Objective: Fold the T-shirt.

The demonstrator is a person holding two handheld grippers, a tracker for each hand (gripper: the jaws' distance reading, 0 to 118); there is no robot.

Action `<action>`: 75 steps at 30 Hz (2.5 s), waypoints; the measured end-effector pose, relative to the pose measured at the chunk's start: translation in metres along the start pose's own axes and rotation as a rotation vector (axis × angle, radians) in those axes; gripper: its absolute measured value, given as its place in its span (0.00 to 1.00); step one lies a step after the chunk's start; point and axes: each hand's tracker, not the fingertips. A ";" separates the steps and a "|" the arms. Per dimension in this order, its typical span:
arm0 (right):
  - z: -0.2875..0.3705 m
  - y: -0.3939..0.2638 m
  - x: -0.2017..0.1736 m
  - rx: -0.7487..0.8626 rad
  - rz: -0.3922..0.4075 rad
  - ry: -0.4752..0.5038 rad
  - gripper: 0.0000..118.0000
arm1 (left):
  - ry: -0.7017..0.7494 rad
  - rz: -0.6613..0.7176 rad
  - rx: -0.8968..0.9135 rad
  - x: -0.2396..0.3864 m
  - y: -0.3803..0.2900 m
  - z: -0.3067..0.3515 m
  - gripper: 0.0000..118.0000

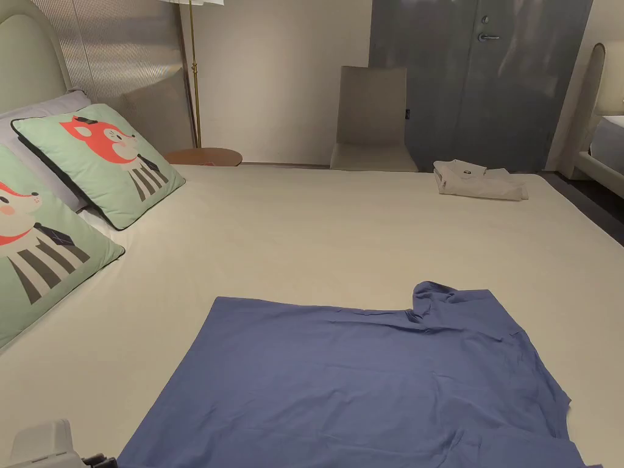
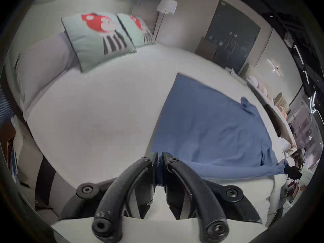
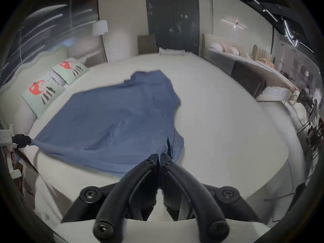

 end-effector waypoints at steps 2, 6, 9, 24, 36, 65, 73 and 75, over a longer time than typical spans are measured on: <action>-0.007 -0.013 0.002 -0.028 -0.008 -0.008 0.02 | 0.004 0.020 -0.031 -0.014 -0.006 -0.016 0.03; -0.017 -0.028 0.004 -0.060 0.011 -0.032 0.02 | 0.013 0.024 -0.060 -0.020 -0.013 -0.027 0.03; -0.023 -0.036 0.005 -0.079 0.013 -0.041 0.02 | 0.028 0.000 -0.082 -0.020 -0.018 -0.034 0.03; 0.039 0.008 -0.024 0.398 -0.016 -0.167 0.68 | -0.069 -0.126 0.403 0.036 0.014 0.052 0.79; 0.043 0.017 -0.057 0.491 0.024 -0.151 0.00 | -0.091 -0.131 0.370 0.037 0.008 0.049 0.00; -0.008 -0.040 -0.012 0.098 0.018 -0.149 0.89 | -0.038 -0.189 0.110 -0.004 -0.051 0.005 0.04; -0.019 -0.065 -0.010 0.046 0.006 -0.020 0.10 | -0.051 -0.140 0.107 0.000 -0.047 0.004 0.04; -0.009 -0.062 -0.016 0.090 0.058 -0.067 0.09 | -0.054 -0.133 0.111 0.000 -0.043 0.006 0.04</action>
